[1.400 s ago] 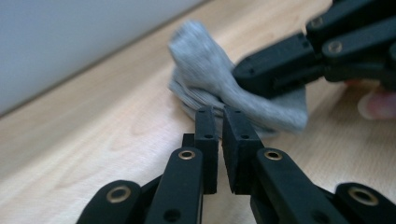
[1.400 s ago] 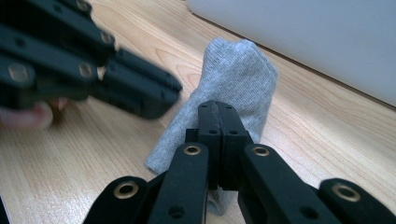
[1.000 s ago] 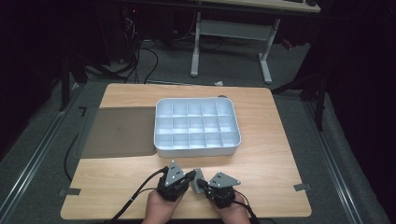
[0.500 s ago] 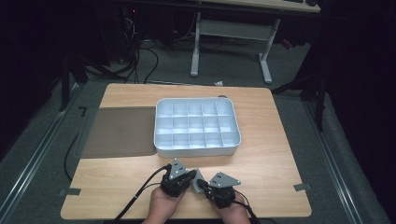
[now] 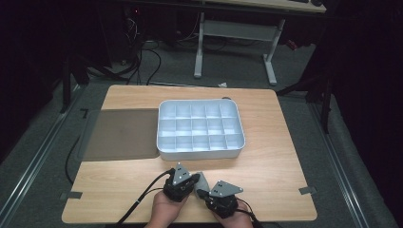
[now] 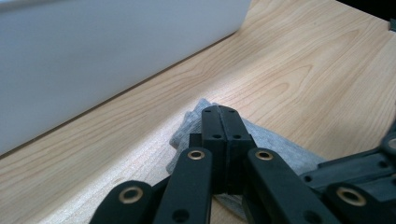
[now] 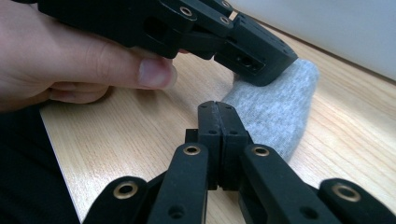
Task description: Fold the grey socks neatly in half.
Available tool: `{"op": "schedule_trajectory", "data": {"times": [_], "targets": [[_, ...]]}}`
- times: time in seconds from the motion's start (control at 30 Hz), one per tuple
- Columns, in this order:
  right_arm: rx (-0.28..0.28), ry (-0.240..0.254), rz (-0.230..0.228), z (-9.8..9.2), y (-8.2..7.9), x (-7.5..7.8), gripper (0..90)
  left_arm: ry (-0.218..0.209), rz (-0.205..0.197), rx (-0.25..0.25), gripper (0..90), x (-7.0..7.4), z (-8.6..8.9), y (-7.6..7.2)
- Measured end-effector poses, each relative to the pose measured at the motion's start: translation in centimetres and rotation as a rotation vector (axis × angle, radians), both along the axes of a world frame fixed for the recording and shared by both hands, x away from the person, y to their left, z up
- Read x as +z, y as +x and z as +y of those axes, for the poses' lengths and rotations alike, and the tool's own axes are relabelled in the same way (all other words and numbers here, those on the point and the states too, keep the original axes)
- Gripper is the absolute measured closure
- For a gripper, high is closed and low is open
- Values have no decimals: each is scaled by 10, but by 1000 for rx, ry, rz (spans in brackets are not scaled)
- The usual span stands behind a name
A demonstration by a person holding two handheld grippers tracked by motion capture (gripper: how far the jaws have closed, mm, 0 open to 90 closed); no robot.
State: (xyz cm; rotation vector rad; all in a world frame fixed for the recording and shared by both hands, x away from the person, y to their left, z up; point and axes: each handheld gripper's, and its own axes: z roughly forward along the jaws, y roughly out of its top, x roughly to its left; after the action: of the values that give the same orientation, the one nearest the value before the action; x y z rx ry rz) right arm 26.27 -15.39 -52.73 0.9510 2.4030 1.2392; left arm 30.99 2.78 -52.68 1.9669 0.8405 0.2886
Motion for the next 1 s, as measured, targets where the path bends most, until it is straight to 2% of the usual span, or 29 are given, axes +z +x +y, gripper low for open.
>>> {"op": "schedule_trajectory", "data": {"times": [0.17, 0.3, 0.33, 0.37, 0.4, 0.53, 0.63, 0.8, 0.87, 1.0], "targets": [[6, -14, -13, 2, -1, -1, 900, -3, -2, -1, 900, 0, 1, 0], [1, 3, -20, 0, -1, 2, 883, -4, -5, 0, 900, 0, 0, -1], [-15, 27, -22, -5, -1, 7, 831, -2, -5, 0, 900, 0, 0, -1], [-15, 27, -22, -5, -1, 7, 831, -2, -5, 0, 900, 0, 0, -1], [-37, 61, -18, -12, 2, 12, 798, -2, -6, 0, 900, 0, 0, -1], [-97, 106, -12, -24, 7, 17, 713, -2, -6, 0, 900, 0, 0, -1], [-119, 114, 27, -25, 11, 14, 619, -3, -5, 1, 900, 0, 0, -1], [-141, 110, 139, -23, 18, 4, 492, -3, -5, 1, 900, 0, 0, -1], [-152, 121, 173, -24, 20, 2, 482, -3, -5, 1, 900, 0, 0, -1], [-157, 131, 210, -23, 24, -2, 484, -4, -5, -2, 900, 0, 1, -1]]}}
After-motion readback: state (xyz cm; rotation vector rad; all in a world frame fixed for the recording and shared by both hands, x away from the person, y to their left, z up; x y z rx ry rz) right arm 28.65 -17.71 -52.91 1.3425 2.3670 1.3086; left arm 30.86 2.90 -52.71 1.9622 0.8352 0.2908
